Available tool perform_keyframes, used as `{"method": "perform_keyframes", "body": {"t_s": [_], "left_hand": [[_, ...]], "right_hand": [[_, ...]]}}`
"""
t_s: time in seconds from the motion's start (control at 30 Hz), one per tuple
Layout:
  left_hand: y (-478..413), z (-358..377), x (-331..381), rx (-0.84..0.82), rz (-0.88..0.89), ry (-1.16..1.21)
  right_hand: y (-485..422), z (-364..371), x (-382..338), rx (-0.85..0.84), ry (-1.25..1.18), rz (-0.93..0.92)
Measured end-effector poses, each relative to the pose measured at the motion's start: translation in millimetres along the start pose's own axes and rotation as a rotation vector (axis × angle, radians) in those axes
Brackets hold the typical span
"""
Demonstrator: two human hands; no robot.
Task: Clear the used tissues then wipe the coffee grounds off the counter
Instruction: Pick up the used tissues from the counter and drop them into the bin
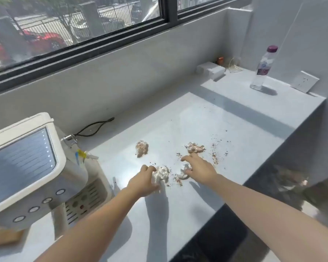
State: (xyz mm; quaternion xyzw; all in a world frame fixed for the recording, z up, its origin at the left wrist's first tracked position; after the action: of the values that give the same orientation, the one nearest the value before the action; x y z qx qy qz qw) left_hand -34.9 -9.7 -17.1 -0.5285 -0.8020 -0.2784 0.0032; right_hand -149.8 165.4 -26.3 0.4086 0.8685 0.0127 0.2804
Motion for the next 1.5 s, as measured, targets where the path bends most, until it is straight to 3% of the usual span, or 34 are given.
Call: {"method": "perform_keyframes", "body": {"t_s": [0.37, 0.67, 0.8, 0.93, 1.1, 1.23, 1.37, 1.5], "left_hand": [[-25.4, 26.9, -9.7, 0.176, -0.008, 0.160], [-22.4, 25.0, -18.1, 0.287, -0.042, 0.286], [-8.4, 15.1, 4.3, 0.410, 0.006, 0.391], [0.4, 8.5, 55.9, 0.430, 0.093, 0.483], [9.1, 32.1, 133.4, 0.359, 0.209, 0.587], [27.8, 91.6, 180.7, 0.191, 0.252, 0.690], [39.7, 152.3, 201.5, 0.024, 0.160, 0.775], [40.5, 212.9, 195.5, -0.107, 0.057, 0.777]], "right_hand": [[-1.6, 32.9, 16.0, 0.064, 0.068, 0.034], [13.4, 32.8, 19.5, 0.214, -0.125, 0.108], [26.0, 16.2, 25.5, 0.265, -0.189, 0.094], [42.9, 0.3, 40.5, 0.382, -0.296, 0.102], [81.9, -6.9, 73.4, 0.519, -0.308, 0.157], [127.6, 5.0, 110.9, 0.582, -0.391, 0.287], [175.9, 31.3, 149.0, 0.621, -0.465, 0.416], [208.5, 84.5, 172.5, 0.553, -0.523, 0.511]]}}
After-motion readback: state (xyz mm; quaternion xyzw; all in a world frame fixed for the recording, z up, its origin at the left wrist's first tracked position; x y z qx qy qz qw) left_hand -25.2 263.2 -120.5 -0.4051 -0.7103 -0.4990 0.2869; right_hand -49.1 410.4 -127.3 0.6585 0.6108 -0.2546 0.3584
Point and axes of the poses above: each hand's wrist, its own y-axis away from the middle knuckle, its own z-axis out of the palm, x = y × z, the point moved 4 cm from there along -y, towards the middle knuckle, and after that the axes turned 3 degrees about -z, right-handed, at the moved point
